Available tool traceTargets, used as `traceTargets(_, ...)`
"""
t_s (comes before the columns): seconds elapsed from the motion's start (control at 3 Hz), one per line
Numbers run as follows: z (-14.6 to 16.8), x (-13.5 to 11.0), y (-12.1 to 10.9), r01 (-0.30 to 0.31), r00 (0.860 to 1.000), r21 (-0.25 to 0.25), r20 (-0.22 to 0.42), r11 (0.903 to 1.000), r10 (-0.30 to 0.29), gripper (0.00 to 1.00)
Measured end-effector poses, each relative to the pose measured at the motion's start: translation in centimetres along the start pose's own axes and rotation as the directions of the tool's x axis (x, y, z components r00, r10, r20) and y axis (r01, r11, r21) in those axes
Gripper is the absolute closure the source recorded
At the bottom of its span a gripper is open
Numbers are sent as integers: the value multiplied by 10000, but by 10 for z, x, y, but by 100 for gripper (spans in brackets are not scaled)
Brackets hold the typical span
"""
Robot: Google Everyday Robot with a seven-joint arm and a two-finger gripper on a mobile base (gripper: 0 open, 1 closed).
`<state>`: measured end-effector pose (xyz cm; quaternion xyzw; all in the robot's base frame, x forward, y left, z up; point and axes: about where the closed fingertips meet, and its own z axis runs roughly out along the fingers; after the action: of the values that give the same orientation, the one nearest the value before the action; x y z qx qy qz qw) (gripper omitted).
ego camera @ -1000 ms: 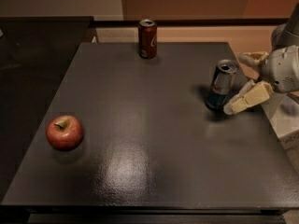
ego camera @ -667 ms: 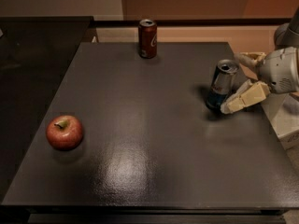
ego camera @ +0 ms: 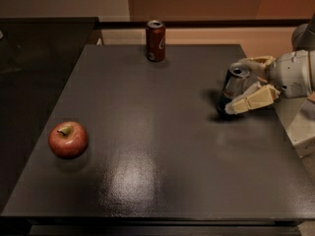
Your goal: Knock redbull can over
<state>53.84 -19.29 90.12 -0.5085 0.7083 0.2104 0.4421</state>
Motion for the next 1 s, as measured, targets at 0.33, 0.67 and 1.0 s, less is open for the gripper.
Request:
traceTargets(0.33,4,-1,0,-130,9999,-106,39,9999,131,39)
traceTargets(0.67,7,-4,1,-147,9999,-217,-6,9997,146,63)
traceTargets(1.0,11,-16,1,269,9994,-214,-227,9994,-274,87)
